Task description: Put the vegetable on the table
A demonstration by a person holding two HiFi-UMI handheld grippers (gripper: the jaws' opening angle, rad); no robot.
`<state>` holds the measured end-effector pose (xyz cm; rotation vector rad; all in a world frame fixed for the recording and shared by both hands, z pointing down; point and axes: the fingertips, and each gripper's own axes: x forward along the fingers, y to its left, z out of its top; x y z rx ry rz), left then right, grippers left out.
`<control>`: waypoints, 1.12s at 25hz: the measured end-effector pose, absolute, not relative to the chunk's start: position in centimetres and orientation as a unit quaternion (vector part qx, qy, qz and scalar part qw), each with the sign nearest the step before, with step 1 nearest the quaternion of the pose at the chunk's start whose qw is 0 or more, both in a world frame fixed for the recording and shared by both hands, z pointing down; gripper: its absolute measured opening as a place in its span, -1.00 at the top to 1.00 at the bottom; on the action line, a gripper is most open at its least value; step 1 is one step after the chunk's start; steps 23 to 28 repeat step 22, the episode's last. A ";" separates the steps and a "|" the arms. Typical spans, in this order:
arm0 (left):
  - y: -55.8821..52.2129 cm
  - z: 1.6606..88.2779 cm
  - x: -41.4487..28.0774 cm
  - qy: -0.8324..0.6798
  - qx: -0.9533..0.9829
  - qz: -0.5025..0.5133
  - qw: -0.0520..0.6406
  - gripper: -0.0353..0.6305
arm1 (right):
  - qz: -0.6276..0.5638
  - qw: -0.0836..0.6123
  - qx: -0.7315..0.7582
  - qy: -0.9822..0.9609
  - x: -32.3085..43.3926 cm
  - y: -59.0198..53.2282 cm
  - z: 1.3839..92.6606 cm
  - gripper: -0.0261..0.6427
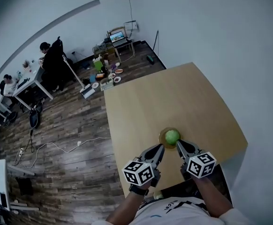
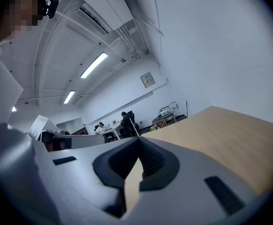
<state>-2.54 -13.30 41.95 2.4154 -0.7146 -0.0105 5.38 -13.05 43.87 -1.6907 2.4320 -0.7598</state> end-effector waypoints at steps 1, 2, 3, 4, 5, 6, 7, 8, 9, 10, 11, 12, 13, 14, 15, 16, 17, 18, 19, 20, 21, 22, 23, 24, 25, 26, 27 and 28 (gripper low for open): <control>-13.1 41.7 -2.5 -0.270 0.915 -0.004 0.301 0.85 | -0.245 0.042 -0.553 0.795 5.4 -12.9 43.6 0.88; -12.9 41.5 -2.5 -0.269 0.916 -0.004 0.296 0.85 | -0.243 0.043 -0.554 0.796 5.3 -12.7 43.5 0.88; -12.7 41.3 -2.5 -0.269 0.918 -0.005 0.292 0.85 | -0.240 0.043 -0.554 0.796 5.2 -12.5 43.3 0.88; -12.5 41.2 -2.5 -0.268 0.919 -0.005 0.288 0.85 | -0.238 0.043 -0.555 0.796 5.1 -12.2 43.2 0.88; -12.4 41.0 -2.5 -0.267 0.920 -0.005 0.286 0.85 | -0.236 0.043 -0.555 0.796 5.1 -12.1 43.0 0.88; -12.4 40.8 -2.5 -0.267 0.921 -0.005 0.284 0.85 | -0.235 0.043 -0.556 0.796 5.0 -12.1 42.8 0.88; -12.4 40.6 -2.4 -0.267 0.921 -0.004 0.283 0.85 | -0.234 0.042 -0.556 0.796 5.1 -12.1 42.5 0.88; -12.5 40.5 -2.4 -0.267 0.922 -0.004 0.282 0.85 | -0.233 0.041 -0.557 0.796 5.2 -12.2 42.4 0.88; -12.5 40.4 -2.3 -0.267 0.922 -0.003 0.281 0.85 | -0.233 0.041 -0.557 0.796 5.3 -12.2 42.3 0.88; -12.5 40.5 -2.2 -0.267 0.922 -0.003 0.280 0.85 | -0.232 0.040 -0.557 0.796 5.3 -12.2 42.4 0.88; -12.3 40.6 -2.1 -0.267 0.922 -0.003 0.280 0.85 | -0.232 0.040 -0.558 0.796 5.4 -12.0 42.4 0.88; -12.1 40.7 -2.1 -0.267 0.922 -0.002 0.279 0.85 | -0.232 0.040 -0.558 0.796 5.4 -11.8 42.5 0.88; -12.0 40.7 -2.1 -0.267 0.923 -0.001 0.278 0.85 | -0.232 0.040 -0.559 0.795 5.4 -11.7 42.6 0.88; -11.9 40.8 -2.0 -0.267 0.923 -0.001 0.278 0.85 | -0.232 0.039 -0.559 0.795 5.5 -11.6 42.7 0.88; -12.0 40.8 -2.0 -0.267 0.923 0.000 0.278 0.85 | -0.232 0.039 -0.560 0.795 5.6 -11.6 42.8 0.88; -12.1 40.8 -1.9 -0.267 0.923 0.000 0.278 0.85 | -0.233 0.038 -0.560 0.794 5.7 -11.7 42.8 0.89; -12.1 40.8 -1.8 -0.268 0.922 -0.001 0.278 0.85 | -0.233 0.038 -0.560 0.795 5.8 -11.8 42.7 0.88; -12.2 40.7 -1.8 -0.268 0.922 -0.001 0.278 0.85 | -0.233 0.038 -0.559 0.795 5.8 -11.8 42.6 0.89; -12.2 40.6 -1.8 -0.269 0.922 -0.001 0.279 0.85 | -0.233 0.039 -0.559 0.795 5.9 -11.9 42.5 0.88; -12.2 40.6 -1.8 -0.269 0.922 -0.001 0.279 0.85 | -0.233 0.039 -0.559 0.795 5.9 -11.8 42.5 0.89; -12.2 40.6 -1.7 -0.269 0.922 -0.002 0.279 0.85 | -0.234 0.040 -0.559 0.794 6.0 -11.8 42.4 0.88; -12.2 40.6 -1.7 -0.269 0.922 -0.002 0.279 0.85 | -0.234 0.041 -0.559 0.794 6.0 -11.8 42.4 0.88; -12.2 40.6 -1.7 -0.269 0.922 -0.002 0.279 0.85 | -0.234 0.041 -0.559 0.794 6.0 -11.8 42.4 0.88; -12.2 40.6 -1.7 -0.269 0.922 -0.002 0.279 0.85 | -0.234 0.041 -0.559 0.794 6.0 -11.8 42.4 0.88; -12.2 40.6 -1.7 -0.269 0.922 -0.002 0.279 0.85 | -0.234 0.041 -0.559 0.794 6.0 -11.8 42.4 0.88; -12.2 40.6 -1.7 -0.269 0.922 -0.002 0.279 0.85 | -0.234 0.041 -0.559 0.794 6.0 -11.8 42.4 0.88; -12.2 40.6 -1.7 -0.269 0.922 -0.002 0.279 0.85 | -0.234 0.041 -0.559 0.794 6.0 -11.8 42.4 0.88; -12.2 40.6 -1.7 -0.269 0.922 -0.002 0.279 0.85 | -0.234 0.041 -0.559 0.794 6.0 -11.8 42.4 0.88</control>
